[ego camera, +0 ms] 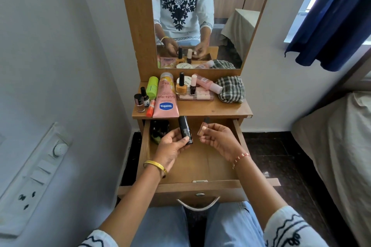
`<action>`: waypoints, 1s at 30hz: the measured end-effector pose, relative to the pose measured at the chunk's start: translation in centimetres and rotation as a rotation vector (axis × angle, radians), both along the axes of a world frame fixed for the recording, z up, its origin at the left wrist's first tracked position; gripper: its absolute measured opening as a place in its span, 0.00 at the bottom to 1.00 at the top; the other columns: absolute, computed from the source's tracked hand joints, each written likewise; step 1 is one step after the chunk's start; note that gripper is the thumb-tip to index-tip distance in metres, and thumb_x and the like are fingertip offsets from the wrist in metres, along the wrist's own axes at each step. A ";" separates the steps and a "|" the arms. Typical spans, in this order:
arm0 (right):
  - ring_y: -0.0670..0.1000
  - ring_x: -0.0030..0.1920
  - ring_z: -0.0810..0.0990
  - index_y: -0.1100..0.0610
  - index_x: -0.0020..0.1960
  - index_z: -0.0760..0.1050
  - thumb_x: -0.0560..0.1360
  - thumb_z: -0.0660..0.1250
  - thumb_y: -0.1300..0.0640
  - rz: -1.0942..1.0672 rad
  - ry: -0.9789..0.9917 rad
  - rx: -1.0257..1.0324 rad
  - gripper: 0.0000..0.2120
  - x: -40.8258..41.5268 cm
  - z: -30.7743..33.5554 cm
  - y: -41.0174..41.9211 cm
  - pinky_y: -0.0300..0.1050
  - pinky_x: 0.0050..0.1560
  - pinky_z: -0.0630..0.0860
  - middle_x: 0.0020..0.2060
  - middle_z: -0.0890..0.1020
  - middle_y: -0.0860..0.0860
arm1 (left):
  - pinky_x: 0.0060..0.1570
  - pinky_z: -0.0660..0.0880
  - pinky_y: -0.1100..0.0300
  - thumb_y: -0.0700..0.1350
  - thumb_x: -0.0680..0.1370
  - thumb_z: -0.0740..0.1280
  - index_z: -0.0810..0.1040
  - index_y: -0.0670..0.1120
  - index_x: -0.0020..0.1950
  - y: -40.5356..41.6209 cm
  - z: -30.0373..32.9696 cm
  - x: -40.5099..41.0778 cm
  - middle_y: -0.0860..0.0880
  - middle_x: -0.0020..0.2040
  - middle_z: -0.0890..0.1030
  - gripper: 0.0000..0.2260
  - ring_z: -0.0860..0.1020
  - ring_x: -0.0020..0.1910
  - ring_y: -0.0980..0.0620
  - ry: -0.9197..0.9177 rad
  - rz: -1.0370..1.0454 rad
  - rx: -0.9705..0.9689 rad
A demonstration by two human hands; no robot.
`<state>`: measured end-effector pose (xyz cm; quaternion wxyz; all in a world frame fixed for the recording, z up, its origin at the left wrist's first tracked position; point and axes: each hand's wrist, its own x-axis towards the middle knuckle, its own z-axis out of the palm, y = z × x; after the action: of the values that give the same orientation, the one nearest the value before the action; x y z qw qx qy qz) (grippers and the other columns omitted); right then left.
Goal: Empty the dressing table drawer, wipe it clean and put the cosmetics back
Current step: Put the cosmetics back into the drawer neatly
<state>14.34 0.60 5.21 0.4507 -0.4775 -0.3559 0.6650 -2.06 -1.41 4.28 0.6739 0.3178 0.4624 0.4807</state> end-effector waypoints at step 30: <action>0.47 0.47 0.75 0.62 0.51 0.77 0.78 0.58 0.68 -0.483 -0.805 -0.017 0.09 1.0 -5.6 5.0 0.32 0.48 0.70 0.43 0.78 0.50 | 0.53 0.72 0.58 0.34 0.70 0.70 0.76 0.37 0.58 8.4 -5.5 9.5 0.38 0.57 0.80 0.16 0.77 0.58 0.42 0.885 -0.046 0.064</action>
<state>15.32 5.63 -0.40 0.4146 -0.7705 -0.3755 0.3057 7.44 7.04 -1.25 0.4114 0.5238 0.6841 0.2973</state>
